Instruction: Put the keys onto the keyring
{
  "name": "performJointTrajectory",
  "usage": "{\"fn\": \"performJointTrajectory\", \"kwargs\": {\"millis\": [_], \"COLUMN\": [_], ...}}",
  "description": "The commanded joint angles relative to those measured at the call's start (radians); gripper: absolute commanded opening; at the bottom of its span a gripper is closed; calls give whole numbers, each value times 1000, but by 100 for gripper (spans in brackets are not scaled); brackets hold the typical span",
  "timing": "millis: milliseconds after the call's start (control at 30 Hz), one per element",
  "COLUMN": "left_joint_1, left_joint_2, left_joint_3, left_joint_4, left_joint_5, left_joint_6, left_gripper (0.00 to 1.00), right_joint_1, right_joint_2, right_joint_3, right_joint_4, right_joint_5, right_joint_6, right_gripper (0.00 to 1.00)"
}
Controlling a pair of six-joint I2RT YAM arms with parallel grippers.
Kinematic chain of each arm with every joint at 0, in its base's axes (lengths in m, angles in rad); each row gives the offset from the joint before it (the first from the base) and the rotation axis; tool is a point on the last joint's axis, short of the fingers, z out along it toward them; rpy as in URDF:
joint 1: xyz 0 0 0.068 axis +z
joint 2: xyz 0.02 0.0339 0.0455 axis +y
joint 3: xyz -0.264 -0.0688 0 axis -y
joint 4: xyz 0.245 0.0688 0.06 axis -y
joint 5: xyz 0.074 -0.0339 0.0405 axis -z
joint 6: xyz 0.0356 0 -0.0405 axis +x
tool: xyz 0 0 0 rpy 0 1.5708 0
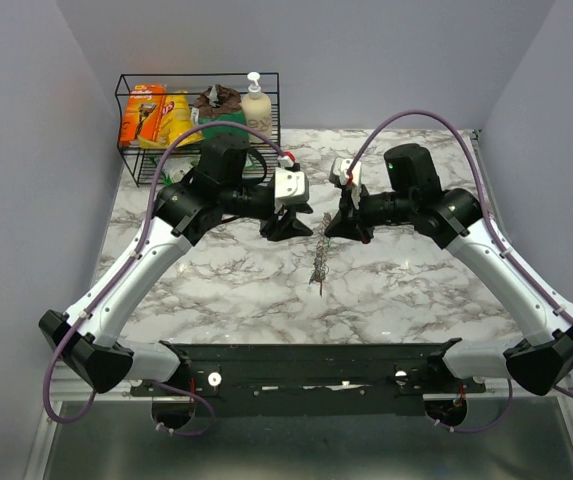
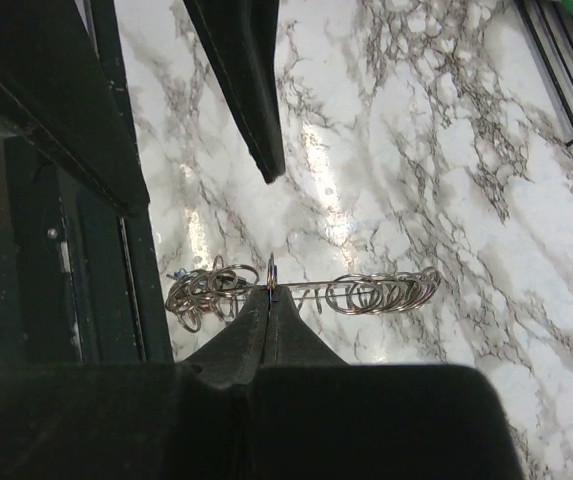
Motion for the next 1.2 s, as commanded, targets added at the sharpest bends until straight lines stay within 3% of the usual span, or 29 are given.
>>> {"fn": "performJointTrajectory", "kwargs": {"millis": [0,233,833,1167], "left_joint_1": [-22,-34,-36,-40], "left_joint_2": [50,130,153,165], "left_joint_3": [47,76,28,28], "left_joint_4": [-35,-48,5,37], "left_joint_5": [16,33,59,63], "left_joint_6": [12,36,35,18], "left_gripper": [46,39,32,8], "right_joint_1": [-4,-4,-4,-4], "right_joint_2": [15,-3,-43,-60], "right_joint_3": [56,44,10,-3], "right_joint_4": [-58,-36,10,25], "right_joint_5": [33,51,54,46], "right_joint_6": [-29,-31,-26,-17], "right_gripper": [1,1,1,1]}}
